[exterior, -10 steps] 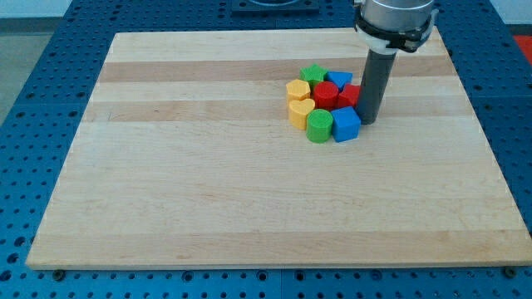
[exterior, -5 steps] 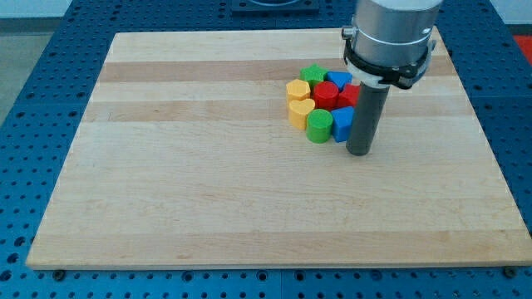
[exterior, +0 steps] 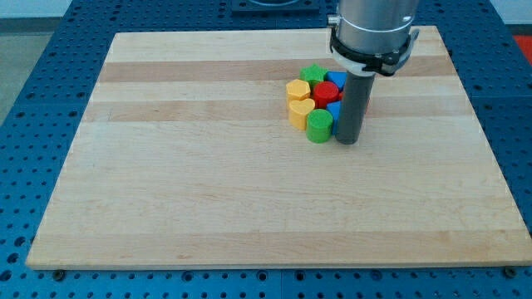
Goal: Adjust the red starcube and green circle
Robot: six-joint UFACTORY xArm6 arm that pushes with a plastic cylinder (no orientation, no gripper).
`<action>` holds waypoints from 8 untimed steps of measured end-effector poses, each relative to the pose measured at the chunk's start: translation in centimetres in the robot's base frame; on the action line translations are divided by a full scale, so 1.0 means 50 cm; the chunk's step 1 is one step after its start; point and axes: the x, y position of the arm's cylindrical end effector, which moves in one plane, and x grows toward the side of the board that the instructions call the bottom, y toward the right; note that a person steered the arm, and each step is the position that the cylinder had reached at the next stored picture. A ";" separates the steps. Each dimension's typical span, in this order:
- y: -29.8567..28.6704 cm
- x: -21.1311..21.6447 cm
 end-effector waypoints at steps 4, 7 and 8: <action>-0.047 0.054; -0.057 0.025; -0.059 0.011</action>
